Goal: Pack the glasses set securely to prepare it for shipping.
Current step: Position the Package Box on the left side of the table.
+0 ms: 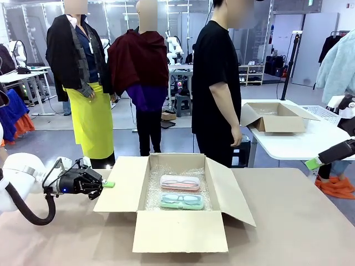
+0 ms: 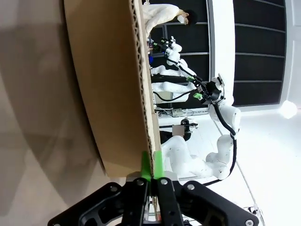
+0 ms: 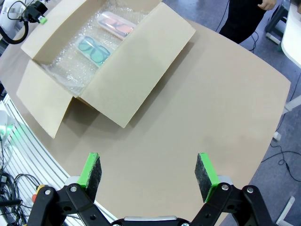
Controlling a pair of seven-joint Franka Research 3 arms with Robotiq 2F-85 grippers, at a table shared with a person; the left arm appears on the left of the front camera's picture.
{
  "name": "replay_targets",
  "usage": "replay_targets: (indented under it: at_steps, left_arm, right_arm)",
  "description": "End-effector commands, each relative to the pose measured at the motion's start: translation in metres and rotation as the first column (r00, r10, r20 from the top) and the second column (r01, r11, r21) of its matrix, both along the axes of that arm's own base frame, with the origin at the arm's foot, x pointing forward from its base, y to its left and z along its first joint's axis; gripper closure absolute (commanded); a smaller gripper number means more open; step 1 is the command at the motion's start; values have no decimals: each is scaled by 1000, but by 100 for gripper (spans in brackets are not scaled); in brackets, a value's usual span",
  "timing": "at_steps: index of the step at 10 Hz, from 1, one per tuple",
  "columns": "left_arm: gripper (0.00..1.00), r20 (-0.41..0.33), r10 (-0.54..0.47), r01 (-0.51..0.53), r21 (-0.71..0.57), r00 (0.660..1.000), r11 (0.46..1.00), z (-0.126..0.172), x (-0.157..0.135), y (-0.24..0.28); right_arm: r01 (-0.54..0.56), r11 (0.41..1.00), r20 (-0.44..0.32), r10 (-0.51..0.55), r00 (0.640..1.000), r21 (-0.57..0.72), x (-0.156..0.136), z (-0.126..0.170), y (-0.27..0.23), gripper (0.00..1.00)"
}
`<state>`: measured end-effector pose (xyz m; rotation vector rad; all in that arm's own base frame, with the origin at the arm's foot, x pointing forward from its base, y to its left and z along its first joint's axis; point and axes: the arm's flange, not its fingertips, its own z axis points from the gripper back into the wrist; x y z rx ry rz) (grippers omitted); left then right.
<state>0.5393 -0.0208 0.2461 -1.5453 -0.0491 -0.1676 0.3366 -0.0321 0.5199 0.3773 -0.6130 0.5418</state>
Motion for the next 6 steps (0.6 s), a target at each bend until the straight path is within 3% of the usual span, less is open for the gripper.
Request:
replay_targets:
  at_steps: [1,6]
  left_arm:
    - [100,33,0,1,-49,999,999,6,-3,7]
    - [100,5,-1,1,-4,1000,1000,0,0,1]
  right_arm:
    - [12,1000,-7,-12,1000,-1,-1,0,1,0]
    - [12,1000,-7,-12,1000,-1,-1,0,1,0]
